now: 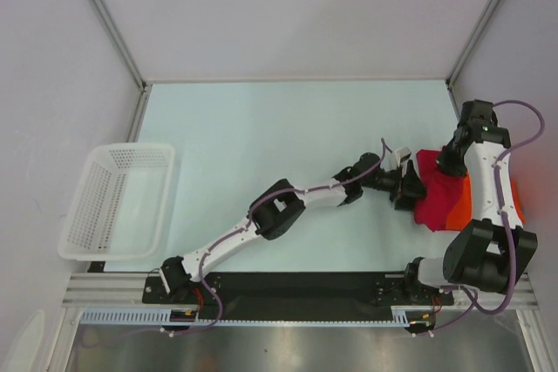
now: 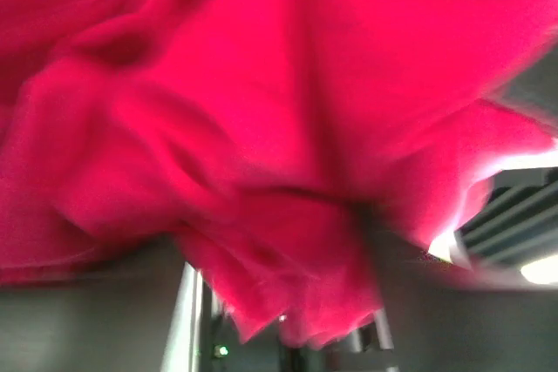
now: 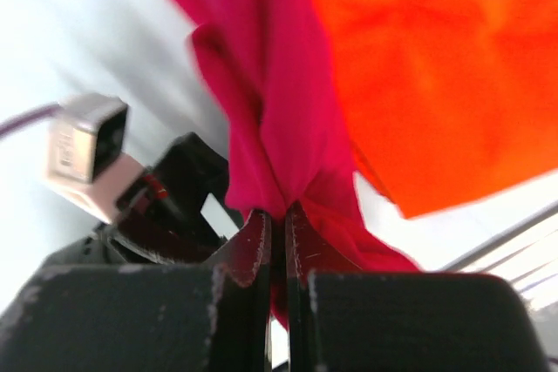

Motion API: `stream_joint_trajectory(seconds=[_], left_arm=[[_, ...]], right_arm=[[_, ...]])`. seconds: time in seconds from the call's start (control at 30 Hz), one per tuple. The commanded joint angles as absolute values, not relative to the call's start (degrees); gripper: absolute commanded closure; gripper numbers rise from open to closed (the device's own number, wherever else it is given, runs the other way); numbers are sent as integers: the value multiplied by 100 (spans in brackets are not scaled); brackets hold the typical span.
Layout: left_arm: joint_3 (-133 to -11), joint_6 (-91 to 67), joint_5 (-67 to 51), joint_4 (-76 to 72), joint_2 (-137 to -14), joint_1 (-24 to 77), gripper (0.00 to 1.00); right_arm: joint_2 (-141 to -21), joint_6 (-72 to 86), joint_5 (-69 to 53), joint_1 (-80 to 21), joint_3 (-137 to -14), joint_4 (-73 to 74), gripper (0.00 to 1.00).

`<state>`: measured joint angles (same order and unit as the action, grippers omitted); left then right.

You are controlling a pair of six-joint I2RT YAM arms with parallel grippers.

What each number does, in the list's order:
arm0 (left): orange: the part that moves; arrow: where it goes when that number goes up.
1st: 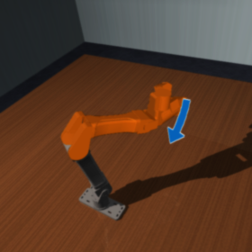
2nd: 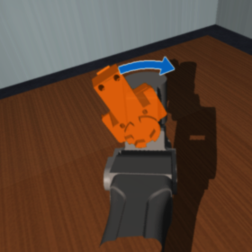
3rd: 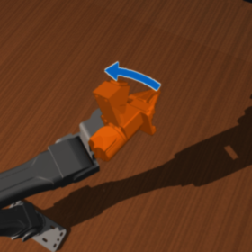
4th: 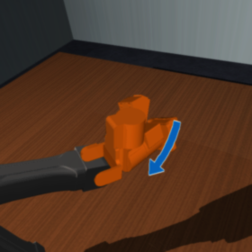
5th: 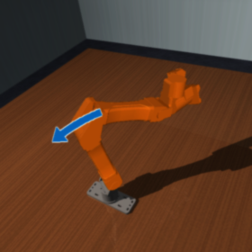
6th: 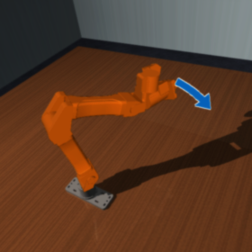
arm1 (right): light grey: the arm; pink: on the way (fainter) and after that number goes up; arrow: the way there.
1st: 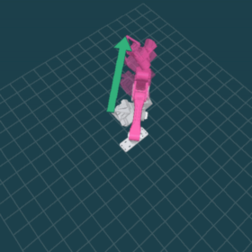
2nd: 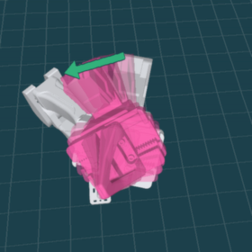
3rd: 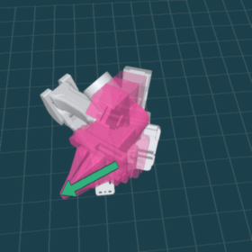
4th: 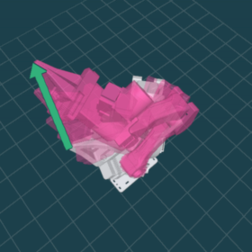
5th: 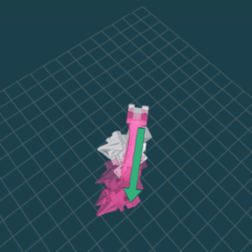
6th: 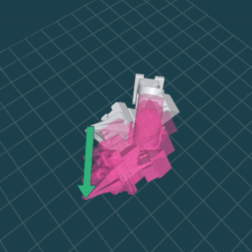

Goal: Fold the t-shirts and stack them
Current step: Put the neatly folded tshirt into the corner of the board with the right arm

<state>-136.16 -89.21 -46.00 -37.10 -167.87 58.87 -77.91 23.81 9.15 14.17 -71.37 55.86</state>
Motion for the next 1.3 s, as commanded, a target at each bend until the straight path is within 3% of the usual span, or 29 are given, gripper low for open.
stream_joint_trajectory(seconds=[0.0, 0.23, 0.53, 0.83, 1.27], left_arm=[[-12958, -9151, -4877, -4262, -16393, 6012, 0], [-10323, -8745, -4983, -5149, -15127, 5661, 1], [-8721, -8754, -5036, -6178, -14344, 5370, 0], [-7981, -8868, -5018, -6855, -14019, 5282, 1], [-7603, -9123, -4992, -7418, -13992, 5168, 0]], right_arm=[[-7541, 2188, 1229, 1827, -7330, 5818, 100], [-6918, 2557, 1353, 2584, -6821, 5678, 100], [-6873, 2619, 1783, 3067, -6898, 5186, 100], [-7496, 2619, 2171, 3761, -7505, 4939, 100], [-7796, 2593, 2311, 4140, -7190, 4579, 100]])
